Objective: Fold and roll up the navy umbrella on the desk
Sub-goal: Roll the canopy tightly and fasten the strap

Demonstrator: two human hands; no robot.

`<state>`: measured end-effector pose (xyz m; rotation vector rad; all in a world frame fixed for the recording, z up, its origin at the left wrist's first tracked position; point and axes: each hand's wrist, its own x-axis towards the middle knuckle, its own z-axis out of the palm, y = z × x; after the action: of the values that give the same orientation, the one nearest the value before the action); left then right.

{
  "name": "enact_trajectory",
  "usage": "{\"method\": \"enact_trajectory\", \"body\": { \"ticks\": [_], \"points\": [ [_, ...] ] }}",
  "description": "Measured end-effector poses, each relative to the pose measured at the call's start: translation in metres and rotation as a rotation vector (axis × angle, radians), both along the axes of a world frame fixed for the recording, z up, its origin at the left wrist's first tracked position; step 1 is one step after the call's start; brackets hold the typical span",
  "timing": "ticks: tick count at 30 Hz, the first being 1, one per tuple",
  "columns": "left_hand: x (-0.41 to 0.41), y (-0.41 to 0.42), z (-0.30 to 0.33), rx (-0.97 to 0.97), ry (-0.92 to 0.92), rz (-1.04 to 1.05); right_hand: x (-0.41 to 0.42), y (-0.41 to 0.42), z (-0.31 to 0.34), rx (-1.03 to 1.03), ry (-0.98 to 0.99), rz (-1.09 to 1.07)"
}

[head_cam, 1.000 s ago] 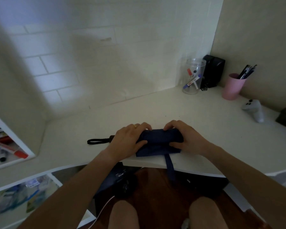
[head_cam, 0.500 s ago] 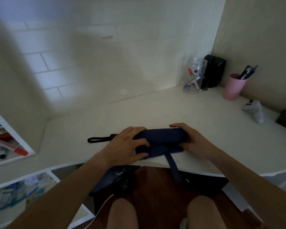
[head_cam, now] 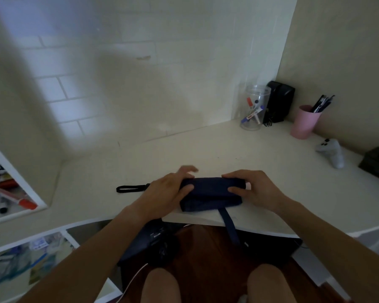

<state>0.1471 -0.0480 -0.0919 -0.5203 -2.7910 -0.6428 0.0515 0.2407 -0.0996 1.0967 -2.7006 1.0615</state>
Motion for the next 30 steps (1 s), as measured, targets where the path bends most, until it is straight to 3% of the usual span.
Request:
{"method": "enact_trajectory", "body": {
  "ticks": [3,6,11,13,15,19,22,26,30],
  "points": [
    [-0.005,-0.005,-0.001,-0.046,-0.034,0.012,0.005,0.002,-0.006,0.013,0.097,0.003],
    [-0.006,-0.004,-0.007,-0.107,0.076,-0.002,0.009,0.003,-0.007,0.050,0.161,0.062],
    [-0.006,0.006,-0.014,-0.185,0.260,-0.020,0.006,0.004,0.006,-0.011,-0.130,0.085],
    [-0.004,0.007,-0.016,-0.178,0.265,-0.015,0.005,0.005,0.007,-0.027,-0.147,0.096],
    [-0.004,0.009,-0.009,-0.131,0.188,-0.022,0.007,0.004,0.001,-0.045,-0.111,0.104],
    [-0.011,0.015,0.009,0.167,-0.173,0.012,0.016,0.006,-0.019,-0.024,0.136,0.081],
    [-0.011,0.017,0.008,0.213,-0.319,-0.011,0.027,0.005,-0.028,-0.003,0.260,0.037],
    [-0.011,0.019,0.004,0.081,-0.308,-0.016,0.056,0.007,-0.032,-0.004,0.402,-0.081],
    [-0.003,0.023,-0.001,0.071,-0.252,0.010,0.099,0.021,-0.057,0.085,0.476,-0.206]
  ]
}}
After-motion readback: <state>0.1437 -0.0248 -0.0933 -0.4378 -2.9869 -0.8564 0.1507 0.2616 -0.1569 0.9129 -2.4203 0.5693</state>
